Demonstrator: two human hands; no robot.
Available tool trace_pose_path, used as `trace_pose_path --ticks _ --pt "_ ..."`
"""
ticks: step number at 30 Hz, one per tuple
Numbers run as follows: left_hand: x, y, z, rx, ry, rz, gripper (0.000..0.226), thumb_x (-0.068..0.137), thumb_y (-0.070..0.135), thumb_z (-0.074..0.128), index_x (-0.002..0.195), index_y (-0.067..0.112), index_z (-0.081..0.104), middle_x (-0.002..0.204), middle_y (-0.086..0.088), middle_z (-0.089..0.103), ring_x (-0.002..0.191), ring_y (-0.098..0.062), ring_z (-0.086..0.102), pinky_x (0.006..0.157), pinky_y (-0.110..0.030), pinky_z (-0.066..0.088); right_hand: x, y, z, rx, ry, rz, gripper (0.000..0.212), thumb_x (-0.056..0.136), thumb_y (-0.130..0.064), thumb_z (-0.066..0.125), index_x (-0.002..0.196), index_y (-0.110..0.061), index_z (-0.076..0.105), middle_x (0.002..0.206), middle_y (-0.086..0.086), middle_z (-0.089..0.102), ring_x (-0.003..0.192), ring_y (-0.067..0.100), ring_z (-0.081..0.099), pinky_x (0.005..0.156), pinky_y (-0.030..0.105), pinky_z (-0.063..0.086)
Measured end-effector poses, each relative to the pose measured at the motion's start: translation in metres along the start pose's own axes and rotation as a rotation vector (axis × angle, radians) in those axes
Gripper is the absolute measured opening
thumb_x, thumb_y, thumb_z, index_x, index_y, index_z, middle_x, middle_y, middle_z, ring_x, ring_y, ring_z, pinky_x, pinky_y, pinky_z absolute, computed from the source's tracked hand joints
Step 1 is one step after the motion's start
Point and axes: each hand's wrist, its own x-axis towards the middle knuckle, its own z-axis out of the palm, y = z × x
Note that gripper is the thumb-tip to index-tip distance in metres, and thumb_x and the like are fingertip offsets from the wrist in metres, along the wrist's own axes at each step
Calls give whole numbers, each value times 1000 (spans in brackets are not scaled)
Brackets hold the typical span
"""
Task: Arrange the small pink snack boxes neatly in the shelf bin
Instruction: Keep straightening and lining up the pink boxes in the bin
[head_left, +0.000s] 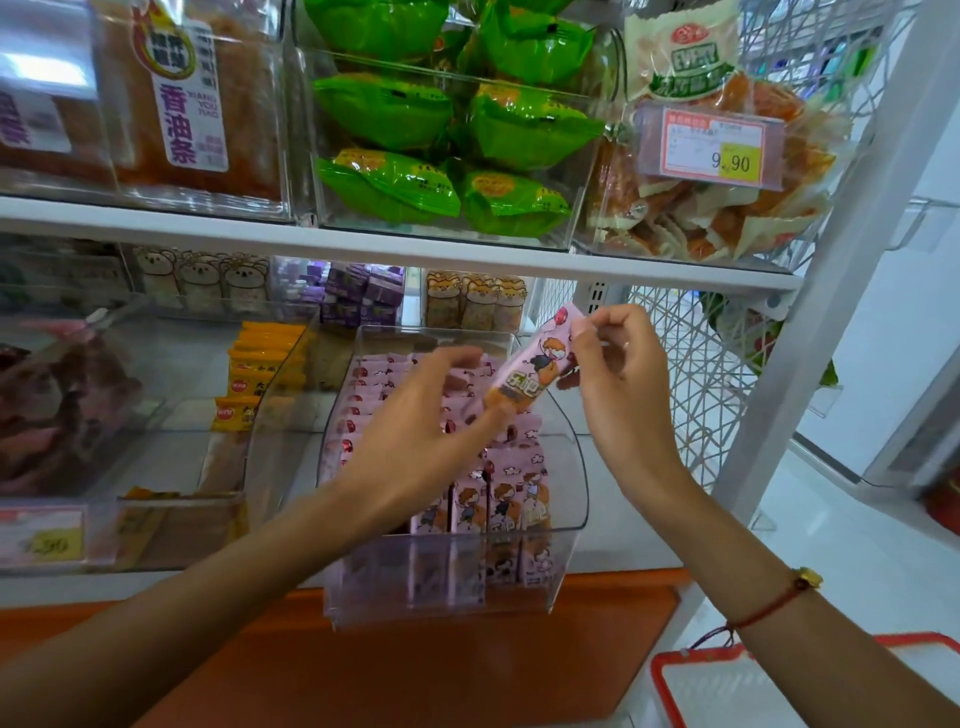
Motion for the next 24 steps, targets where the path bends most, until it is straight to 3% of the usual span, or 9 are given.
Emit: trace_pose_path --ticks 3,6,8,12,15,17,19,22,24 --pt "-11 9 -7 50 75 48 68 62 69 64 120 40 42 109 27 48 97 8 52 65 -12 47 -9 -2 12 129 -39 216 8 99 -18 48 92 -14 50 83 3 62 75 14 66 64 23 55" --pt "-14 7 -11 98 136 99 49 71 48 73 112 36 50 106 20 57 89 4 58 63 -15 52 -14 -5 18 214 -49 326 8 98 -18 49 95 -11 52 89 9 66 79 16 69 73 30 57" --pt "-14 3 -14 58 155 79 39 78 39 72 113 36 53 104 18 63 84 5 62 64 -20 56 -15 -9 19 313 -67 375 11 96 -20 53 98 -9 54 95 9 68 78 12 69 71 27 56" --pt "-13 3 -16 -7 50 31 39 84 50 54 116 28 58 90 12 65 75 -5 64 63 -31 57 -17 -12 16 364 -356 429 38 85 -39 58 116 -16 58 103 -3 66 100 10 62 89 30 48" --pt "-13 -1 -10 50 -66 68 38 88 54 43 107 25 59 83 10 58 74 -7 57 64 -23 50 -21 -13 18 313 -413 411 33 92 -24 57 125 -20 57 111 -3 68 105 9 62 96 30 46" --pt "-11 -6 -8 92 -57 48 39 91 46 49 126 29 53 105 15 57 95 0 55 78 -16 48 -22 -13 18 239 -341 369 37 92 -17 59 128 -22 56 114 -2 68 106 7 63 96 26 48" --pt "-10 -8 -8 41 -53 13 44 90 39 56 133 33 48 114 19 56 99 3 56 77 -10 49 -21 -10 15 190 -330 349 38 90 -15 62 127 -22 56 113 -2 69 106 8 63 95 27 50" --pt "-6 -8 -12 -126 -121 -87 33 85 39 62 117 34 59 98 15 67 86 4 64 70 -11 52 -18 -7 8 180 -382 420 36 87 -16 65 123 -21 60 106 -2 72 101 13 67 93 34 51" --pt "-6 -3 -17 -286 -189 -281 31 75 49 64 102 34 68 87 10 73 78 -2 69 62 -14 54 -14 -7 3 222 -410 507 32 86 -20 66 117 -17 64 100 1 74 94 14 69 84 28 54"
